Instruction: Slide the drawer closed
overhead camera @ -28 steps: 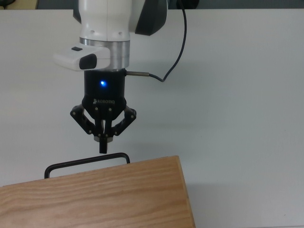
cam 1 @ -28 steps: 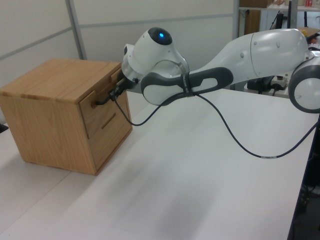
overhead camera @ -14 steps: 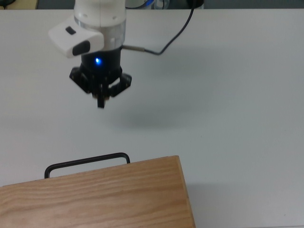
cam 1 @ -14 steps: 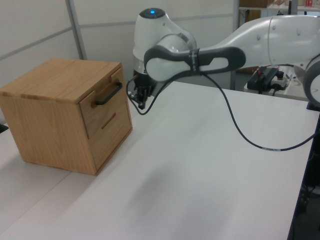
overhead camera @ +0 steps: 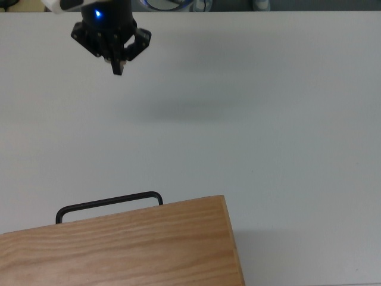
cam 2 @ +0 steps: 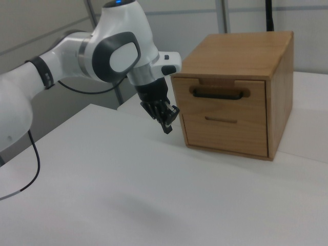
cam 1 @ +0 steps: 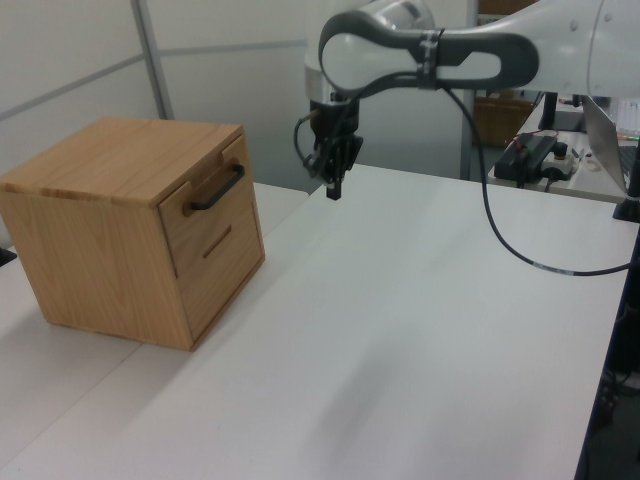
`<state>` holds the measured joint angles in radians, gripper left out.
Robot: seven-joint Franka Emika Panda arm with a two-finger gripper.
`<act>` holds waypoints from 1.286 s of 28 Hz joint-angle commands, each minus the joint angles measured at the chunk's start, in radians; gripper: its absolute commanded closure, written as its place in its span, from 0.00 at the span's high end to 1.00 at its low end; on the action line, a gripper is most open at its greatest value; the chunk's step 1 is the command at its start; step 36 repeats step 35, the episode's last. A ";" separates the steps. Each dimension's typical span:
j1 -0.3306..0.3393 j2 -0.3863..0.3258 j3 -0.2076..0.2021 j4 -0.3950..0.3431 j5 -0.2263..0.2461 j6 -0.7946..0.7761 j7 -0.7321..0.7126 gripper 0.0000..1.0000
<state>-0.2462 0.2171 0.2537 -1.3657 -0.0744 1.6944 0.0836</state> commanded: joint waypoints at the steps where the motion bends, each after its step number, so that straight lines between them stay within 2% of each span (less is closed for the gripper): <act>1: -0.024 -0.080 -0.005 -0.075 0.047 -0.018 -0.056 0.00; 3: -0.027 -0.085 -0.005 -0.078 0.050 -0.019 -0.059 0.01; 4: -0.027 -0.085 -0.005 -0.078 0.050 -0.019 -0.058 0.11; 5: -0.030 -0.085 -0.005 -0.078 0.050 -0.021 -0.058 0.25; 6: -0.033 -0.087 -0.005 -0.078 0.050 -0.022 -0.053 0.61; 7: -0.033 -0.087 -0.007 -0.078 0.050 -0.025 -0.050 0.76; 9: -0.034 -0.087 -0.007 -0.078 0.050 -0.035 -0.048 0.98; 36: -0.033 -0.096 -0.013 -0.078 0.048 -0.064 -0.070 1.00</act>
